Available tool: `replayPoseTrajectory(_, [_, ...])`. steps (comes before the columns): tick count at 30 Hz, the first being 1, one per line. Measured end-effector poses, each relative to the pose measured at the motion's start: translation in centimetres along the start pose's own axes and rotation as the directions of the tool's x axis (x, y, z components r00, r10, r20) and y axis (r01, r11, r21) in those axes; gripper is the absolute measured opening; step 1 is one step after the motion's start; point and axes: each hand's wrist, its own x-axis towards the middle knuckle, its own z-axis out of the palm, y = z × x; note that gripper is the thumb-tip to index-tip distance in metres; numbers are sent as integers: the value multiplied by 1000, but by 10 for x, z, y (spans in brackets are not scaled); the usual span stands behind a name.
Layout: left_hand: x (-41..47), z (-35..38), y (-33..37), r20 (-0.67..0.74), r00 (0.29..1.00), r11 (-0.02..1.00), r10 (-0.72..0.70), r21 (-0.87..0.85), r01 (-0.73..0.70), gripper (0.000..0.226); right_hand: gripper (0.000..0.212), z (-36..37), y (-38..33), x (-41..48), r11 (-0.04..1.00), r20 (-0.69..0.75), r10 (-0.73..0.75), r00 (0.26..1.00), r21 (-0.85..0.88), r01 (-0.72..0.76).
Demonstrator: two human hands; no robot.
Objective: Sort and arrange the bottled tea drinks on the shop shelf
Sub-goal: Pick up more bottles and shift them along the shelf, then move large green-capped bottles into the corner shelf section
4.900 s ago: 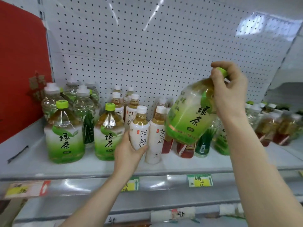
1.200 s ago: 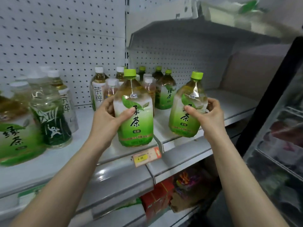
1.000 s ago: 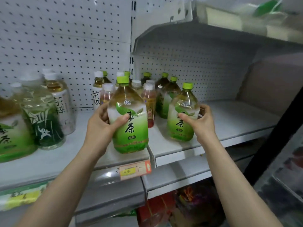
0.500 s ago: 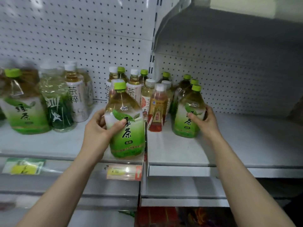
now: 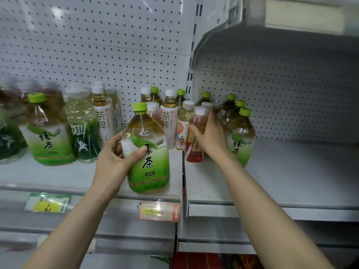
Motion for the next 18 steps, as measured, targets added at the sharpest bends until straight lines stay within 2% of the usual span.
replayPoseTrajectory(3, [-3,-15,2,-33,999,1000,5,4,-5,68,67,10,-1,7,991,16,131,991,36,-132])
replayPoseTrajectory(6, [-2,-26,3,-63,998,1000,-3,-9,2,63,68,19,-6,3,994,-22,105,994,43,-104])
replayPoseTrajectory(9, [1,-31,3,-70,998,1000,-3,-18,2,70,73,31,-22,-3,986,55,84,995,139,-91])
replayPoseTrajectory(12, [4,-31,3,-64,998,1000,-10,-18,9,78,75,43,-39,-2,988,85,43,995,144,-55])
replayPoseTrajectory(16, [6,-28,1,-35,999,1000,-15,-26,14,72,78,38,-39,3,987,134,54,990,143,-73])
replayPoseTrajectory(18, [7,-28,-2,-24,999,1000,-22,-23,21,73,72,27,-31,8,984,24,72,997,161,-75])
